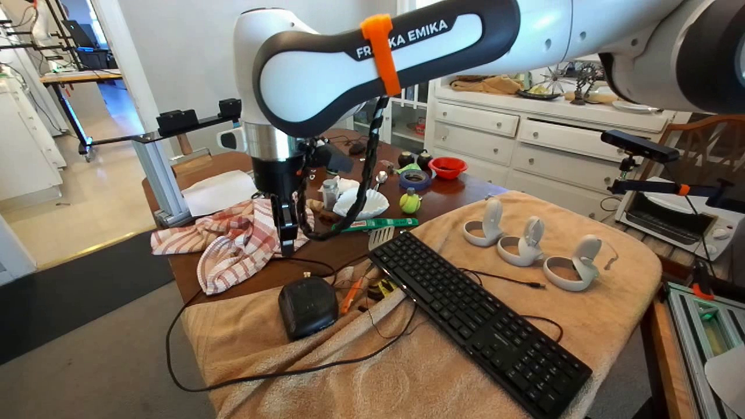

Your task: Press the button on the black object

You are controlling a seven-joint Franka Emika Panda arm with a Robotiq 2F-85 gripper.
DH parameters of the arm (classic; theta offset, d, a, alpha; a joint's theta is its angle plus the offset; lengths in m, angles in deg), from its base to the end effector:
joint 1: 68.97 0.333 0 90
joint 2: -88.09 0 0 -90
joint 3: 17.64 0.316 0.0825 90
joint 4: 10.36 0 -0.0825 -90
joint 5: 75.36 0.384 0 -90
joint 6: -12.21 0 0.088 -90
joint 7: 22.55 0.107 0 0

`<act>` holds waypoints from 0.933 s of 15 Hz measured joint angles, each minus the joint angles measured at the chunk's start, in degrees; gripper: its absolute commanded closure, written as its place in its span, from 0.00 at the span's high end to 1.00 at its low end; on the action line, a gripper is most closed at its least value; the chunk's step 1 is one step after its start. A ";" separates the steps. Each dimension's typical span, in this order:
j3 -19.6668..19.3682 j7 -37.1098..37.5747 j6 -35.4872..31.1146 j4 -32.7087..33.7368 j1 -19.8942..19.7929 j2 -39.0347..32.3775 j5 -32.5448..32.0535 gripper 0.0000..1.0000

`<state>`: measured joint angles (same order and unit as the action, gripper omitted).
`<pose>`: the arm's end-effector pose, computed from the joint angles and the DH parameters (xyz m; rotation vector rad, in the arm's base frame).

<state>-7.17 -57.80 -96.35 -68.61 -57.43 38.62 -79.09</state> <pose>0.7365 0.2391 0.3375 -2.7260 -1.4097 -0.0541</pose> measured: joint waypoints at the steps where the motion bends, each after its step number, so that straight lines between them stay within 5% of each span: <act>1: -0.01 0.00 0.72 1.15 0.68 -1.00 -0.23 0.00; 7: -1.93 0.98 7.31 5.52 1.89 -4.77 -2.09 0.00; 14: -2.65 0.97 7.45 7.16 1.62 -6.16 -2.09 0.00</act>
<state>-9.82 -56.83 -88.90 -61.45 -55.81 32.47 -81.18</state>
